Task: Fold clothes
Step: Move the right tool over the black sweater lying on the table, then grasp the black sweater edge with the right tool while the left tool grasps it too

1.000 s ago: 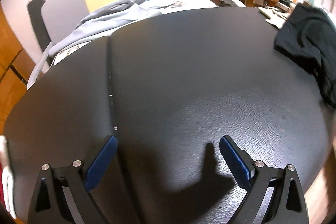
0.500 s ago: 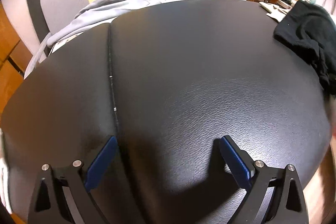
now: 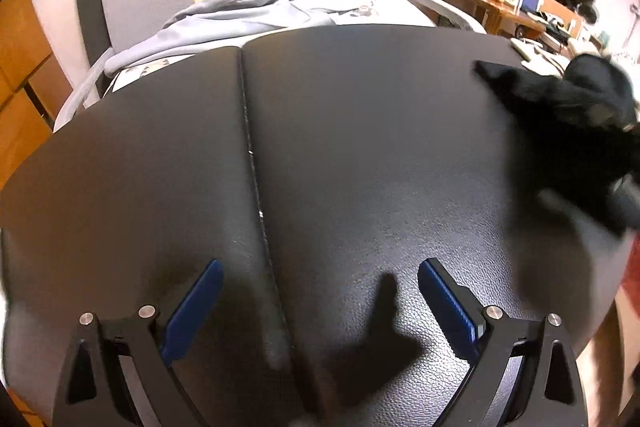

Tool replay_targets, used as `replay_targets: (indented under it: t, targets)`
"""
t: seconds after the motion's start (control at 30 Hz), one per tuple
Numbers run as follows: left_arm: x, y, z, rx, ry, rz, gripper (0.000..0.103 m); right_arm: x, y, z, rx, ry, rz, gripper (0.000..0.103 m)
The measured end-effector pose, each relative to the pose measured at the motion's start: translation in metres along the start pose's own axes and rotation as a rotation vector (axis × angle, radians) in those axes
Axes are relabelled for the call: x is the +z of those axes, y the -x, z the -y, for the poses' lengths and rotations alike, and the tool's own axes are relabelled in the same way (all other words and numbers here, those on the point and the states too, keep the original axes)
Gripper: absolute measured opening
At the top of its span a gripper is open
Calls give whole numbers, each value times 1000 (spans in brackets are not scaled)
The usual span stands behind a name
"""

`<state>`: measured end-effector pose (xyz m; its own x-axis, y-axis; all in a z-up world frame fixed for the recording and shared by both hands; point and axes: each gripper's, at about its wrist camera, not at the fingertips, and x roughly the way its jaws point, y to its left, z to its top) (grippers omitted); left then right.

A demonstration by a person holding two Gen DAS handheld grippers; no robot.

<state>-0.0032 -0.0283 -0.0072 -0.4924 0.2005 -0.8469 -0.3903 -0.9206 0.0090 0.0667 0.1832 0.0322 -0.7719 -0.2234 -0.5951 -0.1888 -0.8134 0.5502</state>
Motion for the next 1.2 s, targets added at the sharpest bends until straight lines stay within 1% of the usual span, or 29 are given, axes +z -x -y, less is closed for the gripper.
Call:
replay_targets:
  t: [0.1,0.2,0.23,0.33,0.4,0.47,0.53,0.6,0.73,0.8,0.83,0.87,0.9,0.93,0.97,1.03,1.13,1.2]
  targets:
    - [1,0,-5,15,7,-4,99,-15,-35,-27,65,47,-72,13]
    - [-2,-1,-8,20,12,-3,99,-22,-53,-45,62,103,-101,26]
    - [-1,-3,-8,21,11,-1,99,-24,-55,-50,59,121,-105,28]
    - [-4,-6,-9,0,9,-4,99,-38,-10,-39,21,158,-42,30]
    - [-2,-3,-7,-53,10,18,99,-38,23,-19,-38,142,39,34]
    - [2,5,-3,-126,22,51,99,-33,45,11,-100,55,78,41]
    - [2,11,3,-187,34,89,99,-29,66,41,-161,-33,117,45]
    - [5,15,14,-210,7,109,99,-24,86,70,-220,-117,151,46]
    - [15,16,39,-196,-60,106,99,-21,95,102,-286,-198,138,46]
    - [17,19,41,-177,-94,122,99,-19,99,117,-317,-237,131,46]
    - [17,21,42,-153,-105,146,99,-22,100,123,-320,-246,127,46]
    - [19,22,44,-113,-120,175,99,-25,101,129,-323,-257,120,46]
    - [23,20,47,-57,-147,200,100,-28,97,137,-321,-273,100,46]
    - [29,14,49,-14,-173,200,100,-32,92,143,-313,-293,83,46]
    - [34,6,49,1,-179,177,100,-33,88,147,-296,-321,73,46]
    - [43,-11,46,9,-172,119,100,-35,81,149,-264,-355,68,46]
    - [52,-36,39,-28,-110,26,100,-34,72,148,-229,-381,57,47]
    - [54,-49,38,-73,-46,-14,100,-33,69,142,-260,-378,59,47]
